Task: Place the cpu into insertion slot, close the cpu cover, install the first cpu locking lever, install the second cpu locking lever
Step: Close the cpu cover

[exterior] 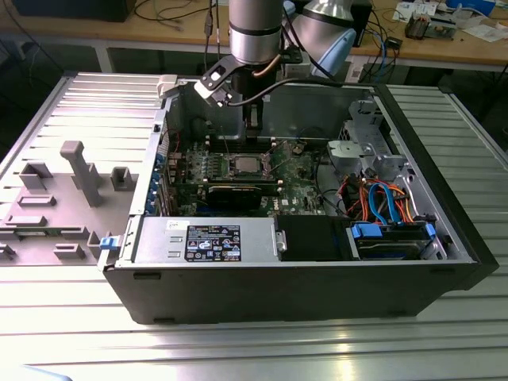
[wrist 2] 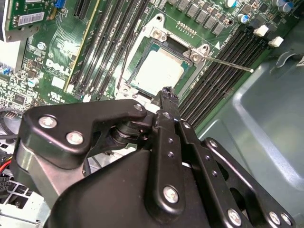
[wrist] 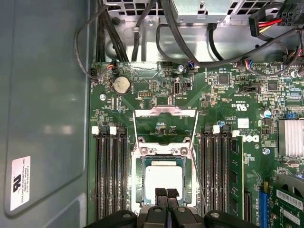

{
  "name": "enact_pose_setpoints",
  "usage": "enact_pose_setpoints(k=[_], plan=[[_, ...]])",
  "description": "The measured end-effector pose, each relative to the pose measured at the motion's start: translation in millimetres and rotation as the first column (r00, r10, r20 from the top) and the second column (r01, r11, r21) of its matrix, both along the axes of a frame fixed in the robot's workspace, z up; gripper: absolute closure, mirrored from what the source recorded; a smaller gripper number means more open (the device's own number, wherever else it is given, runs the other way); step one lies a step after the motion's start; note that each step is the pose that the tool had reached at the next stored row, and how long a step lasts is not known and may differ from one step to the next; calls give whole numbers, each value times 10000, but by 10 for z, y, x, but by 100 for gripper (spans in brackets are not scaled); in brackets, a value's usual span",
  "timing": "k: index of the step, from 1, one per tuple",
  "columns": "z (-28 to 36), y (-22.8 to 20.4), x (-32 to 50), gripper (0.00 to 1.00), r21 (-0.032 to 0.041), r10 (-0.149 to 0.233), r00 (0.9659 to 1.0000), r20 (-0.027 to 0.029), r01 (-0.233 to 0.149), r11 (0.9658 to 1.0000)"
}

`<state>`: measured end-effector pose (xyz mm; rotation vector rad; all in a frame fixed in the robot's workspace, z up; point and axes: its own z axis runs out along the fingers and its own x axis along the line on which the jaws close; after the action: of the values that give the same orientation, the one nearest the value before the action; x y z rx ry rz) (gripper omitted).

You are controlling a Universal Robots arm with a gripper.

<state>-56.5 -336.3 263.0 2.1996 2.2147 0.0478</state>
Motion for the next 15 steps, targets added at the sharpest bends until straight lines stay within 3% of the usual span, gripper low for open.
enact_pose_setpoints(k=[15], plan=[[11,0,25,89,-10,0,10000,-2,0,10000]])
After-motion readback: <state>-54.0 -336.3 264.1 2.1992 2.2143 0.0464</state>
